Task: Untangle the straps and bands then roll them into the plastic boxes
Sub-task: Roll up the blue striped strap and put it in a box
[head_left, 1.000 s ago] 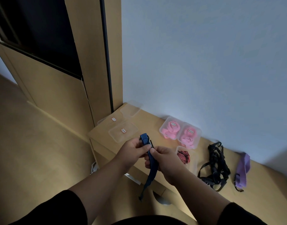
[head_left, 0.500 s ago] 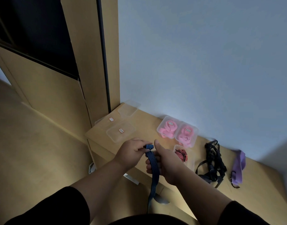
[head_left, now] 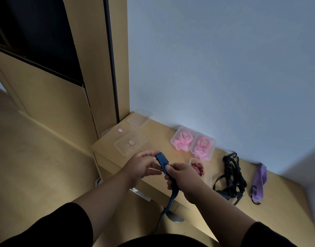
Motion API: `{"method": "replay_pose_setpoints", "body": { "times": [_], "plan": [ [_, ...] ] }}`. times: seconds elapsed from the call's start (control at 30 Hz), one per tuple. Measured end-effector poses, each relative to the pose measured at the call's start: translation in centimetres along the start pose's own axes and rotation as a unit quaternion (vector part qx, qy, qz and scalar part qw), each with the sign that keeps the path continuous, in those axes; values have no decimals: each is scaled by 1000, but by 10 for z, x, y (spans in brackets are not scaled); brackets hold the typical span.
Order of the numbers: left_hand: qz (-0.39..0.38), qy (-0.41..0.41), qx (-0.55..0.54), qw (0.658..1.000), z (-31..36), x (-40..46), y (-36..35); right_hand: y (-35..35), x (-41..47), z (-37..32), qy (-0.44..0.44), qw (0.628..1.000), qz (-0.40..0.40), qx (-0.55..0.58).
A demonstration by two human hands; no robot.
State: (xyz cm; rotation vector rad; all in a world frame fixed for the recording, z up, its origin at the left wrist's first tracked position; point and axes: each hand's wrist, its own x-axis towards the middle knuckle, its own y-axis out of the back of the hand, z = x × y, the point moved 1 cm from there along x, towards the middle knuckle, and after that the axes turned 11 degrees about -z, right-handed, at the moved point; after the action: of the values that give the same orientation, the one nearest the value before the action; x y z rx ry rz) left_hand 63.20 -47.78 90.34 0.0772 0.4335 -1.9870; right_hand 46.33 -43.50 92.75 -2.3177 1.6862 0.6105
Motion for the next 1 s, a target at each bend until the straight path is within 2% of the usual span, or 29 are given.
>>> {"method": "replay_pose_setpoints", "body": {
  "times": [0.2, 0.4, 0.53, 0.67, 0.77, 0.9, 1.0],
  "plan": [
    [-59, 12, 46, 997, 7, 1, 3, -1, -1, 0, -2, 998, 18, -59],
    [8, -41, 202, 978, 11, 5, -9, -5, 1, 6, -66, 997, 34, 16],
    [47, -76, 345, 935, 10, 6, -15, -7, 1, 5, -93, 993, 33, 65],
    [59, -138, 460, 875, 10, 5, -24, -5, 1, 1, -78, 987, 4, 137],
    [57, -133, 480, 865, 6, 6, -23, -5, -1, -2, -66, 980, -21, 186],
    [-11, -144, 472, 870, 3, 4, -22, -7, -1, 1, -31, 993, -28, 110],
    [-50, -135, 467, 872, 1, 2, -15, -5, 0, 5, -20, 994, -22, 104]
  ]
}}
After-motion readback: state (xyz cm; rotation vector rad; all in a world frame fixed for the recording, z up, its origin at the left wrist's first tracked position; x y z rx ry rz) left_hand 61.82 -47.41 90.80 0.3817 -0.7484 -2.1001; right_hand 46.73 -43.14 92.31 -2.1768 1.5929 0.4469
